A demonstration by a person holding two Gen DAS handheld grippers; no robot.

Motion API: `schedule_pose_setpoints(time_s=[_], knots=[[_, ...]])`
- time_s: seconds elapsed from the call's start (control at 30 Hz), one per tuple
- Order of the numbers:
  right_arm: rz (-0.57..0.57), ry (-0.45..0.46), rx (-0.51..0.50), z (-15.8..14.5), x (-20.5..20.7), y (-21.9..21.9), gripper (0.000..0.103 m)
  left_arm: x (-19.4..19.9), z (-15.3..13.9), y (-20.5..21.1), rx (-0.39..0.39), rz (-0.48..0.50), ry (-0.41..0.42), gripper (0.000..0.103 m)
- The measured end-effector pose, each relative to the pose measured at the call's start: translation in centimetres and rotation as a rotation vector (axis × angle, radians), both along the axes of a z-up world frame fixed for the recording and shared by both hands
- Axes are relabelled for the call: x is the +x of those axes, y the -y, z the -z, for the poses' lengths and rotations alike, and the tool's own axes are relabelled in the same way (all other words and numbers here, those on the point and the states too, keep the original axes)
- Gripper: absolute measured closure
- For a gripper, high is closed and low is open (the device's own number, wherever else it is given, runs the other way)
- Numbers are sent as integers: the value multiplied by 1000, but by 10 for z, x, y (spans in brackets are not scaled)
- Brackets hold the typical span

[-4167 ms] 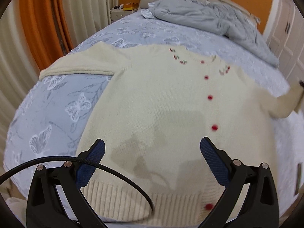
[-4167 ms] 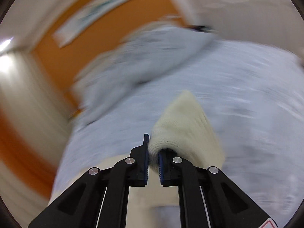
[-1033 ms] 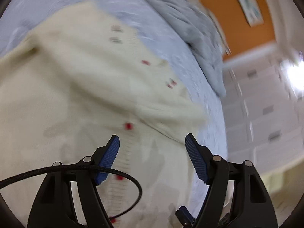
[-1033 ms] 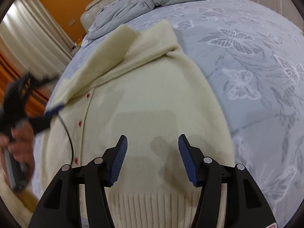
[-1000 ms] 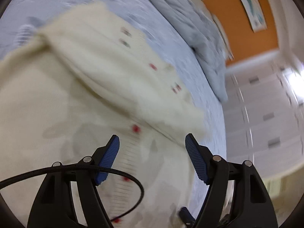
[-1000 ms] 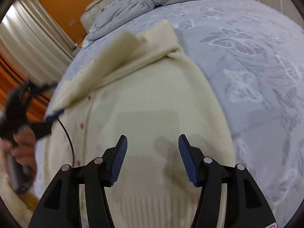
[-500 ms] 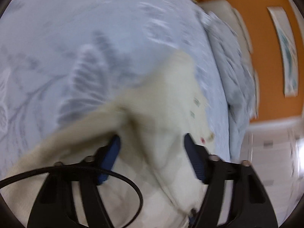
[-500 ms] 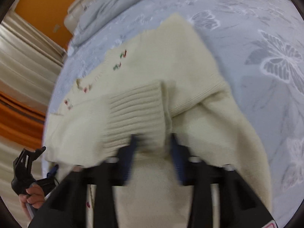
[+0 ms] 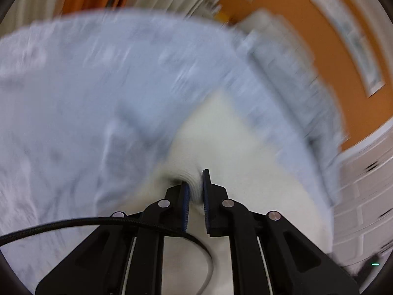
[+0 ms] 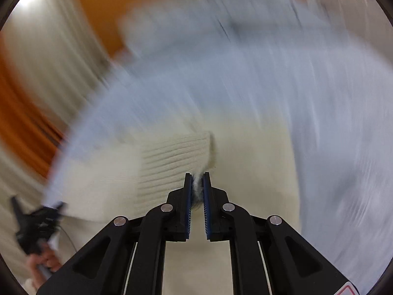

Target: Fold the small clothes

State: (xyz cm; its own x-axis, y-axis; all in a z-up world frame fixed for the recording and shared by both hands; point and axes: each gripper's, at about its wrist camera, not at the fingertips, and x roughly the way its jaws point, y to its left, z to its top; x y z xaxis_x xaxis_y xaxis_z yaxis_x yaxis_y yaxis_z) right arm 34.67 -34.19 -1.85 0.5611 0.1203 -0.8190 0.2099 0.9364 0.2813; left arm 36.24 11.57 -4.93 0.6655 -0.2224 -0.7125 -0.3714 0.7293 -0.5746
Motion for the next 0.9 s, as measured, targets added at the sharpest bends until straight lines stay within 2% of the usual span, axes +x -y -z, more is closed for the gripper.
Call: schedule_pose_setpoints(time_s=[0.03,0.07,0.17,0.2,0.27,0.3,0.33,0.37,0.4,0.5,0.53,0.6,0.67,0.73,0.77,0.8,0.83,0.87,0.9], knots=[[0,-56,-12,21,-1,1,95,-5,12,-2,-35,-10,7,92],[-8,-25,-26,22,-7,-2,95,-8,11,-2,-28,-14,27,92],[-14,88,-1,-6,-16,-6,95,-5,9,3,45,20,37,92],[-20,152,15,-22,-21,-5,95,-4,10,3,57,27,42,92],[-25,197,23,-24,-24,1,95,-6,12,8,92,44,62,91],[-23,158,7,-12,-19,3,95,-8,11,11,117,53,74,91],[-28,43,-19,14,-8,3,95,-9,11,14,145,61,87,91],[-38,-27,-31,35,-4,-1,96,-12,10,15,148,61,91,90],[-39,17,-34,36,-8,-1,95,-12,11,17,148,61,94,90],[1,23,-4,18,-13,-4,93,-13,12,16,135,60,111,90],[10,37,-24,7,-18,-8,91,-15,14,14,122,58,121,90],[51,104,-79,-14,-29,-15,77,-16,16,11,99,54,133,90],[34,176,-29,-27,-32,-20,66,-17,17,11,93,53,141,90],[-15,179,-22,-32,-16,-33,65,-18,17,12,101,53,145,90],[-38,171,-25,-31,-11,-38,72,-18,18,12,103,54,147,90],[-68,152,-22,-27,-1,-43,86,-19,18,12,104,53,149,90],[-111,120,-2,-16,16,-54,95,-19,18,12,105,54,152,90],[-139,98,15,-9,23,-61,102,-19,18,12,106,54,154,90],[-167,74,24,-2,30,-67,102,-19,18,13,107,54,157,90]])
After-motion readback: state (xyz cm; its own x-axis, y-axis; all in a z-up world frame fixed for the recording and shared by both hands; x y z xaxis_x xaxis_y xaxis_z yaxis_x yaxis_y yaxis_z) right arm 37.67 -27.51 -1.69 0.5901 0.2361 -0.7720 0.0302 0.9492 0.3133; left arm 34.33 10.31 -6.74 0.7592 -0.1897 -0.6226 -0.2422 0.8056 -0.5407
